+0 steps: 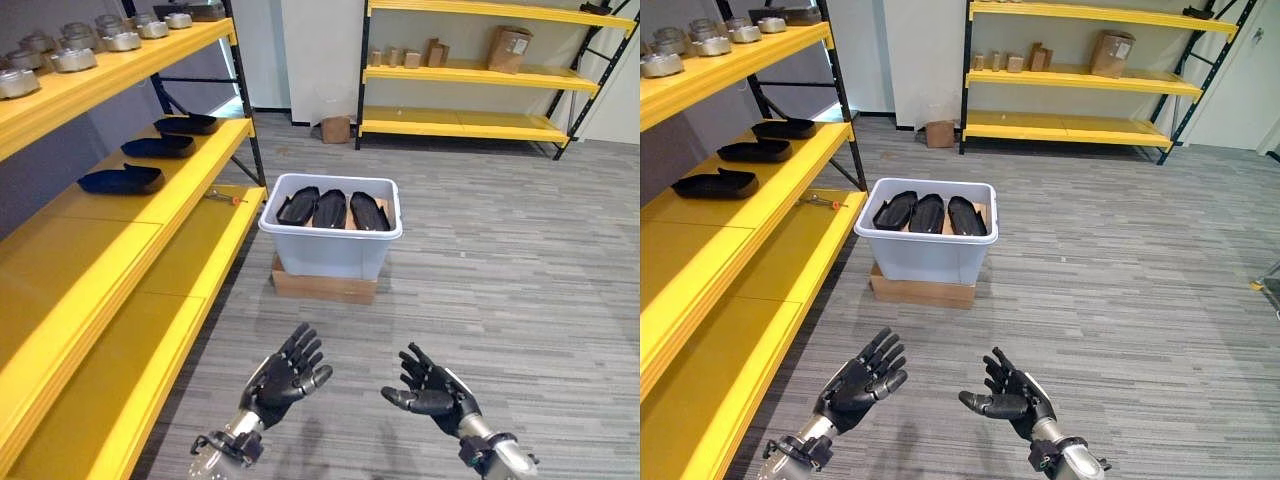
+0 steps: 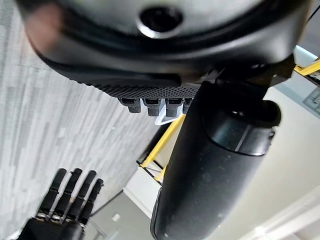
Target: Move parts from the plastic box to the shelf.
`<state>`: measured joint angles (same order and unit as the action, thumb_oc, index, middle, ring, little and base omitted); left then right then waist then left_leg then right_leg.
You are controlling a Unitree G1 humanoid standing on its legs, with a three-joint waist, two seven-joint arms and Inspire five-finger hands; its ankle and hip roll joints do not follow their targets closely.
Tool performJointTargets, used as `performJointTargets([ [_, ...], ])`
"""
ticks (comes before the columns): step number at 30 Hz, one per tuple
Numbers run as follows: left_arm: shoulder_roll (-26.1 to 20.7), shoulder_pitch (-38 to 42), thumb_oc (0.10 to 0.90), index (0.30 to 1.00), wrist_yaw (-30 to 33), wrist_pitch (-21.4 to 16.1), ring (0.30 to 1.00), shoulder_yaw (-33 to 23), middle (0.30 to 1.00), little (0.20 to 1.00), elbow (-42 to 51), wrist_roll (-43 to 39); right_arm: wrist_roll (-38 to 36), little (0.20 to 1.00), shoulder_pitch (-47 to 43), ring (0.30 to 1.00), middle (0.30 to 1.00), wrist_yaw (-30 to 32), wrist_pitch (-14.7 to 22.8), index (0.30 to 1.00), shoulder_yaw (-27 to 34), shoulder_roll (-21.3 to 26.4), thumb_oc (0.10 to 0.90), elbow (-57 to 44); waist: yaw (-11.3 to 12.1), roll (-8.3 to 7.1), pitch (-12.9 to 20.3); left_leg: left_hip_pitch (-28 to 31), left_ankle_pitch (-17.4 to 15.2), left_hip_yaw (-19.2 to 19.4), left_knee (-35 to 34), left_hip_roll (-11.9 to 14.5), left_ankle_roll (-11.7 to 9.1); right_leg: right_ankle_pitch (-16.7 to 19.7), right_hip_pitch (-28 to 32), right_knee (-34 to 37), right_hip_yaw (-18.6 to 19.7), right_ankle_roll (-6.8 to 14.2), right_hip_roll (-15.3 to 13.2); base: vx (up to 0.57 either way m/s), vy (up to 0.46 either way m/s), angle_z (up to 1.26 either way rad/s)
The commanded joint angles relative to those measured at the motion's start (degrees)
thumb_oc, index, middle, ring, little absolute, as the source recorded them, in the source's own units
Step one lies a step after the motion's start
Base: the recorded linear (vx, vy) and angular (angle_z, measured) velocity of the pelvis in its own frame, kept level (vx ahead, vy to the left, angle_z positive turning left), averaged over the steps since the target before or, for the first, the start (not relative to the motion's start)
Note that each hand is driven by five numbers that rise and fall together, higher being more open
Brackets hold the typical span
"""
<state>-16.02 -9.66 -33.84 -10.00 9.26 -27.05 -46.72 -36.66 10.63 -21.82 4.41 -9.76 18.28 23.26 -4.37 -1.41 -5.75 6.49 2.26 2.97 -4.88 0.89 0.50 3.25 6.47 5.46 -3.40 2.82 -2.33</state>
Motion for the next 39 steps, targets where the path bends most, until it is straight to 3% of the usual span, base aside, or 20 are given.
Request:
performJointTargets([
  [1, -1.2, 5.9, 0.900, 1.000, 0.1, -3.1, 1.000, -1.0, 1.000, 1.000, 2.6, -0.4, 0.8, 1.000, -6.1, 1.000, 1.000, 0.6, 4.5, 1.000, 1.2, 0.1, 0.900, -3.6, 0.2, -1.01, 0.2, 2.0, -6.8, 2.2, -0.1, -1.4, 1.1, -3.6, 1.3, -0.6, -2.3, 1.4, 0.3, 0.00, 0.000, 0.00],
  [6, -0.7, 6.1, 0.900, 1.000, -0.3, 1.0, 1.000, -0.1, 1.000, 1.000, 2.2, -1.3, 7.9, 1.000, -6.4, 1.000, 1.000, 8.0, 5.6, 1.000, 1.8, 1.3, 0.900, -3.0, 0.3, -0.83, -0.1, 1.7, -6.8, 2.0, -0.1, -1.6, 1.1, -3.3, 1.0, -0.5, -2.8, 1.8, -0.1, -0.02, 0.005, 0.01],
  [8, -0.3, 4.9, 0.900, 1.000, -1.1, 0.0, 1.000, 1.1, 1.000, 1.000, 1.6, -1.4, 6.7, 1.000, -5.3, 1.000, 1.000, 3.2, 7.4, 1.000, 1.6, 1.5, 0.900, -3.9, 0.4, -0.82, -0.3, 1.5, -6.7, 1.6, -0.1, -1.8, 1.1, -3.3, 1.0, -0.5, -3.3, 1.8, -0.2, -0.06, 0.031, 0.04],
  [12, -0.2, 5.7, 0.900, 1.000, 0.6, -0.5, 1.000, 2.0, 1.000, 1.000, 2.1, -0.9, 8.4, 1.000, -5.2, 1.000, 1.000, 6.1, 8.5, 1.000, 1.1, 1.5, 0.900, -5.4, 0.9, -1.20, -0.5, 0.9, -6.8, 1.4, -0.1, -2.1, 1.5, -3.1, 0.5, -0.5, -3.9, 2.3, -0.5, -0.07, 0.011, 0.03],
  [15, 0.1, 5.9, 0.900, 1.000, 2.4, 0.6, 1.000, 1.7, 1.000, 1.000, 2.0, -2.4, 8.6, 1.000, -5.6, 1.000, 1.000, 3.3, 9.1, 1.000, 0.3, 2.1, 0.900, -5.3, 1.0, -1.40, -0.6, 1.0, -6.8, 1.3, -0.1, -2.0, 1.4, -3.1, 0.6, -0.5, -3.8, 2.2, -0.3, -0.03, 0.012, 0.05],
  [19, 0.0, 6.1, 0.900, 1.000, 5.3, 1.6, 1.000, 1.9, 1.000, 1.000, 2.5, 0.9, 5.8, 1.000, -6.7, 1.000, 1.000, 4.0, 8.6, 1.000, -0.1, 2.6, 0.900, -6.2, 1.2, -1.52, -1.2, 0.9, -6.5, 1.2, -0.1, -1.9, 1.5, -2.9, 0.5, -0.5, -3.4, 2.2, -0.3, -0.04, 0.012, 0.00],
  [24, -0.3, 6.0, 0.900, 1.000, 7.6, 1.2, 1.000, 2.3, 1.000, 1.000, 3.9, 1.5, 0.1, 1.000, -6.5, 1.000, 1.000, 3.3, 7.8, 1.000, 1.2, 1.3, 0.900, -5.6, 1.0, -1.17, -1.2, 1.5, -6.5, 0.7, -0.1, -1.7, 1.4, -3.4, 1.0, -1.6, -3.4, 2.6, -0.9, -0.01, 0.015, 0.03],
  [31, -0.7, 6.3, 0.900, 1.000, 11.0, 0.1, 1.000, 1.6, 1.000, 1.000, 4.5, 2.1, 2.2, 1.000, -6.1, 1.000, 1.000, 5.4, 9.1, 1.000, 1.9, 0.5, 0.900, -4.7, 0.8, -1.10, -1.1, 2.0, -6.6, 1.2, -0.1, -1.7, 1.6, -3.6, 1.0, -2.1, -3.1, 2.7, -1.4, 0.02, 0.037, 0.06],
  [33, -0.9, 7.0, 0.900, 1.000, 13.6, -1.0, 1.000, 1.7, 1.000, 1.000, 4.7, 4.5, 1.6, 1.000, -6.2, 1.000, 1.000, 5.3, 8.7, 1.000, 1.8, 0.3, 0.900, -4.8, 0.9, -1.17, -1.4, 2.0, -6.7, 1.2, -0.1, -1.7, 1.8, -3.6, 1.0, -2.2, -3.1, 2.8, -1.7, 0.01, 0.056, 0.00],
  [35, -1.4, 7.3, 0.900, 1.000, 17.1, -5.8, 1.000, 1.8, 1.000, 1.000, 5.0, 9.0, 2.2, 1.000, -5.9, 1.000, 1.000, 5.0, 8.5, 1.000, 1.6, 0.2, 0.900, -5.2, 0.9, -1.30, -1.6, 2.1, -7.0, 1.4, 0.1, -1.8, 2.0, -3.8, 0.9, -2.6, -3.0, 3.0, -1.8, 0.04, 0.088, 0.01],
  [39, -1.5, 6.7, 0.900, 1.000, 15.8, -3.1, 1.000, 2.0, 1.000, 1.000, 7.1, 6.3, 2.8, 1.000, -5.5, 1.000, 1.000, 6.9, 10.1, 1.000, 1.7, 0.1, 0.900, -5.7, 1.1, -1.73, -2.3, 1.9, -7.6, 2.0, 1.2, -2.2, 2.6, -3.8, 0.4, -3.7, -2.7, 3.4, -2.3, 0.04, 0.096, 0.00],
])
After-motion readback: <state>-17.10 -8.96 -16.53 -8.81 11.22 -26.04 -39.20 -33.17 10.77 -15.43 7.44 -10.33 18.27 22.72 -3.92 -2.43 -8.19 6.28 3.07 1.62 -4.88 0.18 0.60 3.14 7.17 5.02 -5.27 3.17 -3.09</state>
